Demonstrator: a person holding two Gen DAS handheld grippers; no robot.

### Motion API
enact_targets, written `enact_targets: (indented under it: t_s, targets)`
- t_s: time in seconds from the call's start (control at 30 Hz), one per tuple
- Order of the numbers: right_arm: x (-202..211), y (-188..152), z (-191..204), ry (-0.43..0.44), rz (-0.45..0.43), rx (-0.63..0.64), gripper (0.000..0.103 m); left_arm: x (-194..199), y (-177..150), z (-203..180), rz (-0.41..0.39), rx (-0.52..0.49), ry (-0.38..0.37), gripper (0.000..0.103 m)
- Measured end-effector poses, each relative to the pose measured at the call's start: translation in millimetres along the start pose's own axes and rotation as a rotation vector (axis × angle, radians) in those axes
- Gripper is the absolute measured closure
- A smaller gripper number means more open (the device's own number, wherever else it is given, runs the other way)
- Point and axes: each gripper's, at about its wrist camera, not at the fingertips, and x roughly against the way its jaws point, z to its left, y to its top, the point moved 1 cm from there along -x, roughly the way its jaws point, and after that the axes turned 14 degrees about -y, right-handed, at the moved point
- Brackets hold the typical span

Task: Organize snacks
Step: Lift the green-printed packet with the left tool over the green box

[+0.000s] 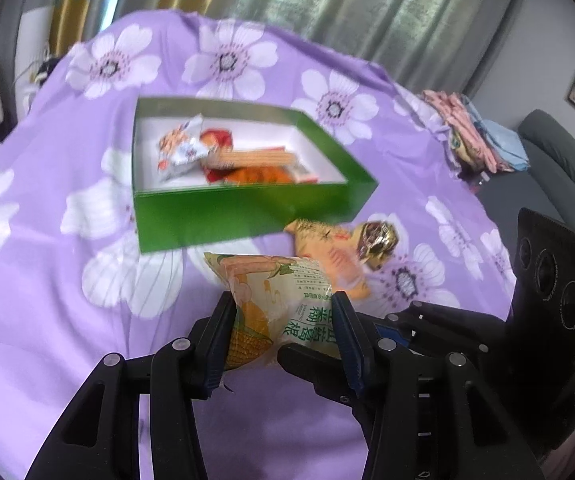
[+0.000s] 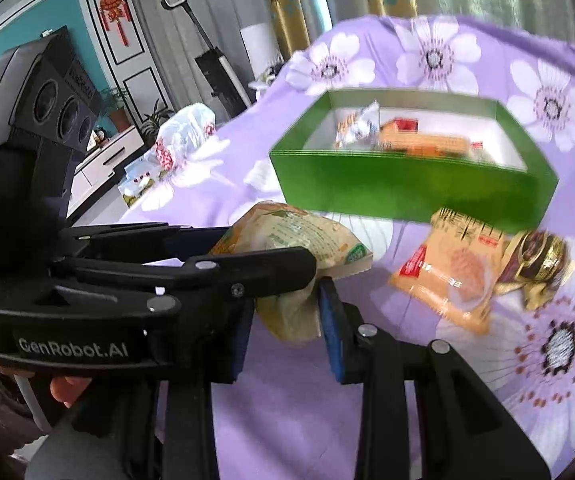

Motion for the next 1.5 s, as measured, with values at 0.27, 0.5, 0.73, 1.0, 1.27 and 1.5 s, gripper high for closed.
enact_targets:
  t_s: [0.27, 0.5, 0.73, 1.0, 1.27, 1.5]
  targets:
    - [18.9, 22.6, -12.6, -0.025, -0.071, 0.005, 0.07, 1.6, 27.1, -20.8, -0.032, -0.073, 0.011, 0.055]
    - [21.3, 43.5, -24.7, -0.048, -0.101, 0.001, 0.07, -5.8, 49.2, -29.6, -0.043, -0.12, 0.02, 0.055]
    - [20.3, 60.7, -37.5, -0.063, -0.131, -0.006, 0.07, -12.5, 69.5, -32.5, -0.056, -0.15, 0.017, 0.055]
    - [13.3, 77.6, -48.3, -0.076, -0.149, -0.012, 0.07, -21.6, 88.8, -29.3, -0.066, -0.167, 0.015, 0.055]
    - [0.1, 91.5, -54.1, -0.079, -0.15, -0.011, 0.07, -29.9, 102.7, -18.0, -0.067, -0.154, 0.016, 0.055]
    - [-17.9, 102.3, -59.7, -0.071, -0.12, -0.012, 0.07, -40.7, 119.6, -0.1, -0.049, -0.124, 0.009, 0.055]
